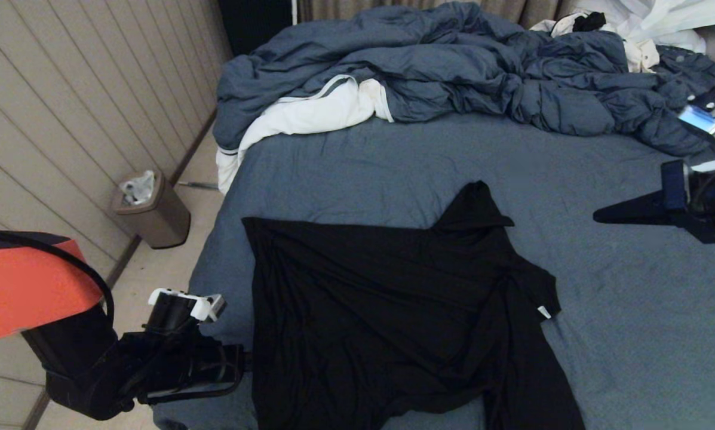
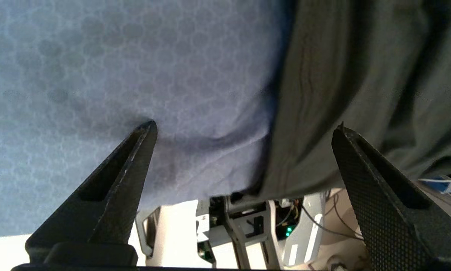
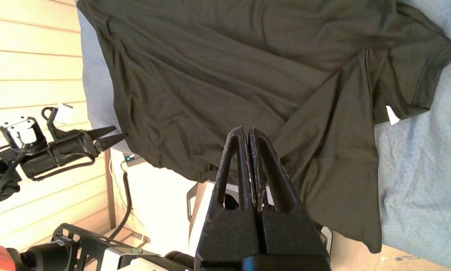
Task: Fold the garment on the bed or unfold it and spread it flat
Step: Fold the black T-shirt
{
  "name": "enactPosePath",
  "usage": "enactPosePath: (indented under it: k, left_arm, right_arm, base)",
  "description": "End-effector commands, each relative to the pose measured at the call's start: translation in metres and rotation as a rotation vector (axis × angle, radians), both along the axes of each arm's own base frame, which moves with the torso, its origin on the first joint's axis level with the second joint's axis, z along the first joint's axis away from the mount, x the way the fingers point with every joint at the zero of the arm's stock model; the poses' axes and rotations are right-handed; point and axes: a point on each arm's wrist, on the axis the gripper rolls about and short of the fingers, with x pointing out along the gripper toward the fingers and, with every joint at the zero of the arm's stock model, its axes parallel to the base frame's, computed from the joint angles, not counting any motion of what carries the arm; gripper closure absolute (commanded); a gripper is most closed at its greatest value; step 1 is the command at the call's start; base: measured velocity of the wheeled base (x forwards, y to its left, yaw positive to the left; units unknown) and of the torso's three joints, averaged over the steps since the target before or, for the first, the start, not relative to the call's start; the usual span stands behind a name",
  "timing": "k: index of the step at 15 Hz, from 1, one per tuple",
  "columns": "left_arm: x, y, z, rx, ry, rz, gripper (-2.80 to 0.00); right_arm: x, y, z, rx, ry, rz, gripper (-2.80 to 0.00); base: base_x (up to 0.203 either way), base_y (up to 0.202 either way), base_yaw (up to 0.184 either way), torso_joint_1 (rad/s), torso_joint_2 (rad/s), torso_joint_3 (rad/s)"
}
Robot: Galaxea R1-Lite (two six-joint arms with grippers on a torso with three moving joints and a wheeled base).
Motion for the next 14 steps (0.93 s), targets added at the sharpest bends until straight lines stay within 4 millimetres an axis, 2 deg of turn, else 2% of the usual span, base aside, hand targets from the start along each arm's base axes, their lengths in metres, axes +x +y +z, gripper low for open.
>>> enactPosePath:
  k: [1, 5, 14]
  left_arm:
    - [0.003, -0.002, -0.006, 0.004, 0.007, -0.002, -2.80]
    - [0.007, -0.004, -0.011, -0.001, -0.014, -0.002, -2.80]
    - [0.017, -0.028, -0.016, 0.034, -0.057, -0.009, -2.80]
  right_arm:
    - [-0.002, 0.000, -0.001, 0.003, 0.004, 0.001, 0.00]
    - [-0.007, 0.001, 0.003, 0.003, -0.010, 0.003, 0.00]
    - [-0.012, 0.001, 0.004, 0.001, -0.020, 0.002, 0.00]
  base:
    - [0.000, 0.000, 0.000, 0.000, 0.00, 0.000]
    - [0.000, 0.000, 0.000, 0.000, 0.00, 0.000]
    - [0.000, 0.000, 0.000, 0.000, 0.00, 0.000]
